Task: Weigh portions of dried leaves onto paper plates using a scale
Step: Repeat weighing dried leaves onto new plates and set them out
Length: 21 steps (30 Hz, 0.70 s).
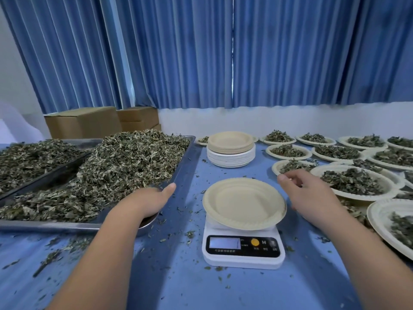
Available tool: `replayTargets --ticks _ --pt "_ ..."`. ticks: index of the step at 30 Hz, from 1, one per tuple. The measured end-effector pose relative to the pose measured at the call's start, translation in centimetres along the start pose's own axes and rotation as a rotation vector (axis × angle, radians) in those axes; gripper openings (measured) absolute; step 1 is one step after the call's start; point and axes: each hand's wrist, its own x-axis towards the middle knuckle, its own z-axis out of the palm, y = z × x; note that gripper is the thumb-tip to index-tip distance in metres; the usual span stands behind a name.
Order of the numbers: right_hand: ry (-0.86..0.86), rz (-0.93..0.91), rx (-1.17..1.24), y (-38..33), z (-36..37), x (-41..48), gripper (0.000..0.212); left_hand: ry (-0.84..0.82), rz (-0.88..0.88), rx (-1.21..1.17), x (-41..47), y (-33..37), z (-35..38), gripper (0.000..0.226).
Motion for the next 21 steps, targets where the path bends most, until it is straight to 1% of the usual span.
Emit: replayTargets --ticks 6,9,11,13,15,16,17,21 --pt "-0.035 -0.009 0.000 -0.6 -0.1 -0.3 0.028 0.108 0.061 0.092 -1.1 -0.2 1.3 0.081" --pt "-0.079 0.076 -0.028 -0.8 -0.9 -0.2 0.034 0.123 0.063 0.171 -1.9 -0.7 1.5 0.077" --pt "-0.230 0.205 0.010 -0.9 -2.0 -0.5 0.037 0.161 0.063 0.170 -2.5 -1.0 1.7 0.067" --pt "-0.472 0.322 0.024 -0.9 -3.2 -1.0 0.027 0.225 0.062 0.185 -3.2 -1.1 2.0 0.057" --pt "-0.699 0.346 -0.038 -0.8 -4.1 -1.7 0.023 0.291 0.055 0.220 -3.9 -0.8 2.3 0.052" --pt "-0.775 0.336 -0.068 -0.9 -4.4 -2.0 0.023 0.315 0.049 0.231 -4.1 -0.7 2.5 0.051" --pt "-0.816 0.323 -0.086 -0.9 -4.5 -2.1 0.023 0.328 0.045 0.233 -4.2 -0.6 2.5 0.050" --pt "-0.893 0.288 -0.161 -1.5 -3.7 -2.6 0.026 0.343 0.056 0.200 -4.5 -0.6 2.5 0.043"
